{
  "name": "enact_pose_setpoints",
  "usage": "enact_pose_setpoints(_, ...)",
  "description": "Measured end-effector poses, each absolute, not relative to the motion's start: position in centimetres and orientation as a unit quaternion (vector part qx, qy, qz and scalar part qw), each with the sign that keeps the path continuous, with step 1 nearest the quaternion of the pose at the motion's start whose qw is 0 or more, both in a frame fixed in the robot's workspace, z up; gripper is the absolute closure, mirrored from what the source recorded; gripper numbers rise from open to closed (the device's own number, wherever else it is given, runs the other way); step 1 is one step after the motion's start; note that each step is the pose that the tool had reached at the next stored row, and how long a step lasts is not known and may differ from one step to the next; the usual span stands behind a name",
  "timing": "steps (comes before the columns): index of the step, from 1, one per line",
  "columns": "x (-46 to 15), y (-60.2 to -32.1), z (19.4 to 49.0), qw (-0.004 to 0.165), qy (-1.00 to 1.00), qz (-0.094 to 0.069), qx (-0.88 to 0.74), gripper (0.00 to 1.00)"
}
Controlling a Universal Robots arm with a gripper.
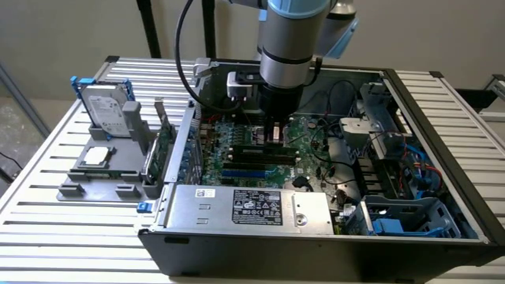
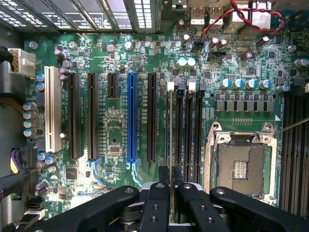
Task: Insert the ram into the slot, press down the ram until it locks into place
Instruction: 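Insert the ram into the slot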
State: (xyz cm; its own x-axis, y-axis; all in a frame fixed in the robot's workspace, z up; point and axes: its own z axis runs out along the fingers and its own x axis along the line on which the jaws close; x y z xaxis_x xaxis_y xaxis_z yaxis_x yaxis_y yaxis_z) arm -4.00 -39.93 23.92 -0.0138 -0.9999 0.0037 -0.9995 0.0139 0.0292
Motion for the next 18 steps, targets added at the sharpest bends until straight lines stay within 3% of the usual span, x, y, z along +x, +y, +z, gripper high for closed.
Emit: enact_pose_setpoints(18, -4.01, -39.81, 23.37, 0.011, -0.713, -0.009, 0.701, 0.87)
